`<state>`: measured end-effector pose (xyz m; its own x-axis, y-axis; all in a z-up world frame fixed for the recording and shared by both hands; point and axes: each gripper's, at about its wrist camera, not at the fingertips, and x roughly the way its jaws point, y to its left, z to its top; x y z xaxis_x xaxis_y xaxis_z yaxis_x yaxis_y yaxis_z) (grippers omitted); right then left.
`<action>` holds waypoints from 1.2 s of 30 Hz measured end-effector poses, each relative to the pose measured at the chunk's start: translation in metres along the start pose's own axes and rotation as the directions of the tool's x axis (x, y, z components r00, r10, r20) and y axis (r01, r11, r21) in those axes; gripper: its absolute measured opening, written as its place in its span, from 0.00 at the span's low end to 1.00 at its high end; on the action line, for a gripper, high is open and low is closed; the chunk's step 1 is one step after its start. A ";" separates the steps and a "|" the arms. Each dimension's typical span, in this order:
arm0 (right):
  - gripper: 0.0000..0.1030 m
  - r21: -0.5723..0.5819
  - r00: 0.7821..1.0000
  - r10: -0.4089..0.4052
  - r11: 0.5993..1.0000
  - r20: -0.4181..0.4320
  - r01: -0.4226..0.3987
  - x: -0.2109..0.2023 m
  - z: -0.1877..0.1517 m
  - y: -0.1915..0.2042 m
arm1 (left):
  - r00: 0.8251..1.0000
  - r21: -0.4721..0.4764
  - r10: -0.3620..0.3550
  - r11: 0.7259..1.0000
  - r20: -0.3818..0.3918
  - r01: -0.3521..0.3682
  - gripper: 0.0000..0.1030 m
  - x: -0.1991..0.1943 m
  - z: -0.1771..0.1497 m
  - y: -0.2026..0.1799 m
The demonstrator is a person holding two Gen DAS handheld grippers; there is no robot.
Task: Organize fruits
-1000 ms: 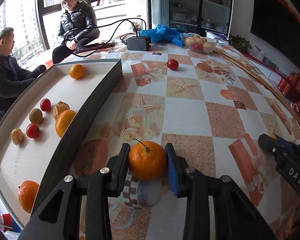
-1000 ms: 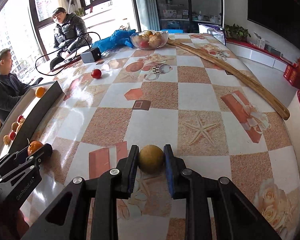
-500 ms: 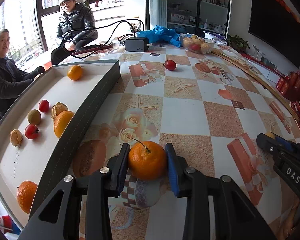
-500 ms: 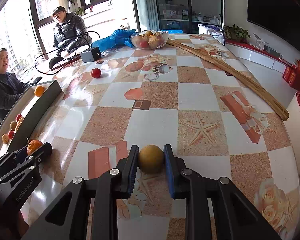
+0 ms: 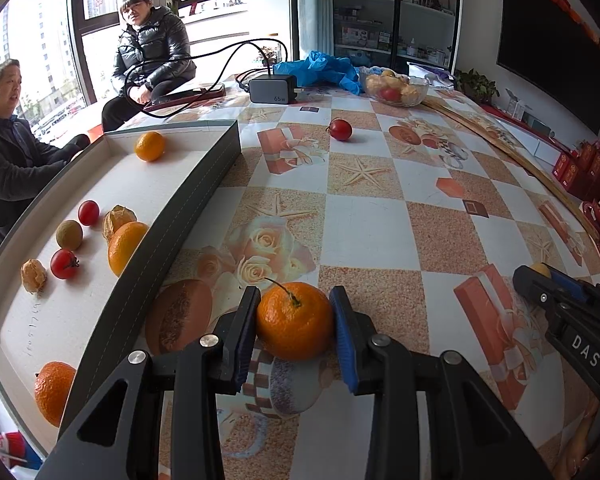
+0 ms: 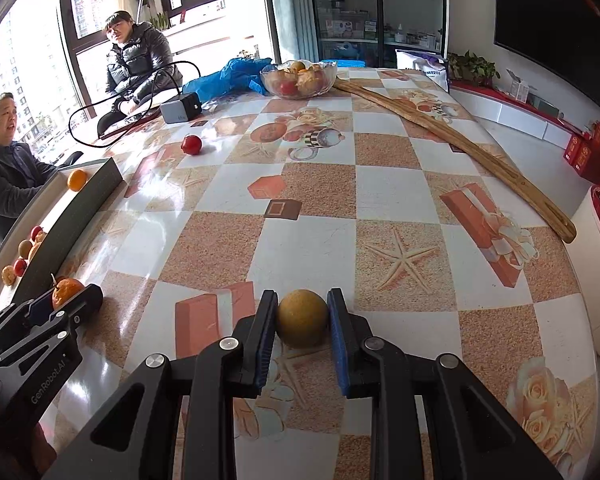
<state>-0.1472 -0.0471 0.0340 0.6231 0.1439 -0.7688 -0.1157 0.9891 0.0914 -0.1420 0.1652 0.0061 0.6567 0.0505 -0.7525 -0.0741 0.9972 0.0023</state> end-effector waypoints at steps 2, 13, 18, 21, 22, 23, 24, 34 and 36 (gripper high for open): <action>0.26 0.001 1.000 0.001 1.000 0.000 -0.001 0.000 0.000 0.000 | 1.000 0.000 0.000 1.000 0.000 0.000 0.37 0.000 0.000 0.000; 0.26 -0.004 1.000 -0.005 1.000 0.000 0.005 0.000 0.000 0.001 | 1.000 0.000 0.000 1.000 0.000 0.000 0.37 0.000 0.000 0.000; 0.26 -0.005 1.000 -0.006 1.000 0.000 0.006 0.000 0.000 0.002 | 1.000 0.000 0.000 1.000 0.000 0.000 0.37 0.000 0.000 0.000; 0.26 -0.008 1.000 -0.009 1.000 -0.001 0.009 0.000 0.000 0.002 | 1.000 0.000 0.000 1.000 0.000 0.000 0.37 0.000 0.000 0.000; 0.26 -0.007 1.000 -0.008 1.000 -0.001 0.008 0.000 0.000 0.002 | 1.000 0.000 0.000 1.000 0.000 0.000 0.37 0.000 0.000 0.000; 0.26 -0.007 1.000 -0.009 1.000 -0.001 0.009 0.000 0.000 0.002 | 1.000 0.000 -0.001 1.000 0.000 0.001 0.37 0.000 0.000 0.000; 0.26 -0.007 1.000 -0.009 1.000 -0.001 0.009 0.000 0.000 0.003 | 1.000 0.000 -0.001 1.000 0.000 0.001 0.37 0.000 0.000 0.000; 0.26 -0.027 1.000 -0.029 0.999 -0.004 0.029 0.002 -0.001 0.003 | 1.000 0.000 -0.002 1.000 -0.001 0.002 0.37 0.000 0.000 0.001; 0.26 -0.033 1.000 -0.029 0.999 -0.006 0.028 0.002 -0.001 0.003 | 1.000 0.002 -0.004 1.000 -0.004 0.004 0.37 0.000 0.000 0.000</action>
<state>-0.1472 -0.0443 0.0325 0.6211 0.1154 -0.7752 -0.1237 0.9911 0.0484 -0.1416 0.1652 0.0060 0.6543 0.0463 -0.7549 -0.0702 0.9975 0.0003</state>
